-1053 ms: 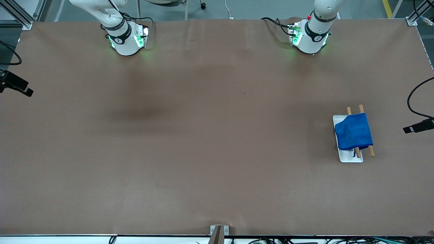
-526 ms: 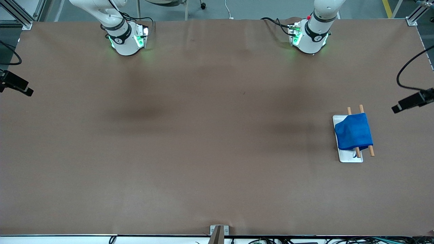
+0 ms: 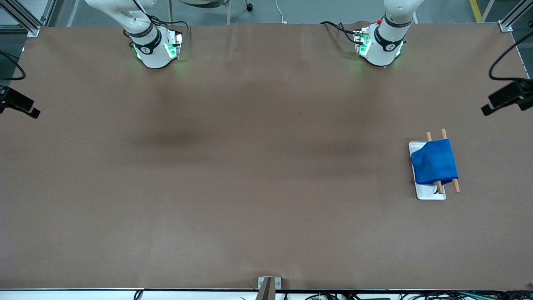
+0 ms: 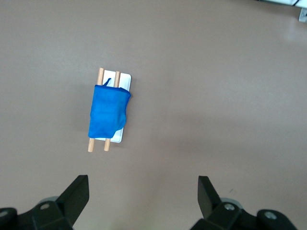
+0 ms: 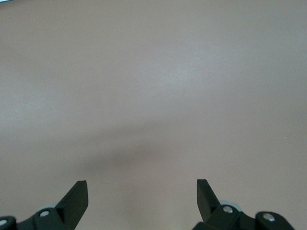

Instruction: Right arm passes towel to left arm to hang

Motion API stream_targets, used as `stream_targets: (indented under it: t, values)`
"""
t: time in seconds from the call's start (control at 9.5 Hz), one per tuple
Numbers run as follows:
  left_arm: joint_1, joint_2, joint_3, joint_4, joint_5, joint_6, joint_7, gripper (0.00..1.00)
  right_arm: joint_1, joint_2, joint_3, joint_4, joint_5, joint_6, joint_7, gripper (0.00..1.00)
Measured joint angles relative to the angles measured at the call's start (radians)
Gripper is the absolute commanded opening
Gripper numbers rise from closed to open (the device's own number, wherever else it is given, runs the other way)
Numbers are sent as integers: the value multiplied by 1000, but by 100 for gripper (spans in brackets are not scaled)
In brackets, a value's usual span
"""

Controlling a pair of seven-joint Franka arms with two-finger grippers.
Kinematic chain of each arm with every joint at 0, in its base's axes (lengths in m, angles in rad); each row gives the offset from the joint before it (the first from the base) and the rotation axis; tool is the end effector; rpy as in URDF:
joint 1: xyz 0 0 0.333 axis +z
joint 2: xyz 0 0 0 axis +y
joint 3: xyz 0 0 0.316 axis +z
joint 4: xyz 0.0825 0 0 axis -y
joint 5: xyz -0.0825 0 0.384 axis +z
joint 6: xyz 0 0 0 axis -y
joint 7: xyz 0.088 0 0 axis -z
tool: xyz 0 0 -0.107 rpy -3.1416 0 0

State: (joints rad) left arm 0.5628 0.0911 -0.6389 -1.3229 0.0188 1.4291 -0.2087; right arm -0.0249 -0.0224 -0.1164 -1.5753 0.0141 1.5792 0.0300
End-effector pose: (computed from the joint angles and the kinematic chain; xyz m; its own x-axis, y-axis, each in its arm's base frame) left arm 0.5607 -0.0202 0.6854 0.9901 0.1385 0.0247 0.1374 -0.9896 0.0418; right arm 0.5433 -0.0766 0.6354 0.9850 -0.1706 0.0256 -0.1702 -0.9853 -0.0175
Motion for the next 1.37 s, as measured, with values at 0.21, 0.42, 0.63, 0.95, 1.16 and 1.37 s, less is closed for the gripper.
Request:
stream_targets:
  t: [0.21,0.42,0.63,0.95,1.16,1.37]
  values:
    - [-238,-38,228,-40,2,-23,29,100,0,0,0,0,0,0,0,100]
    - [-398,-70,382,-98,2,-25,44,100,0,0,0,0,0,0,0,100]
    - [-475,-114,448,-158,2,-14,51,100,0,0,0,0,0,0,0,100]
    - [-507,-173,483,-233,2,23,60,100,0,0,0,0,0,0,0,100]
    - [-507,-175,485,-233,2,29,75,100,0,0,0,0,0,-2,0,100]
    - [-508,-175,485,-233,2,32,109,100,-1,0,0,0,0,-4,0,100]
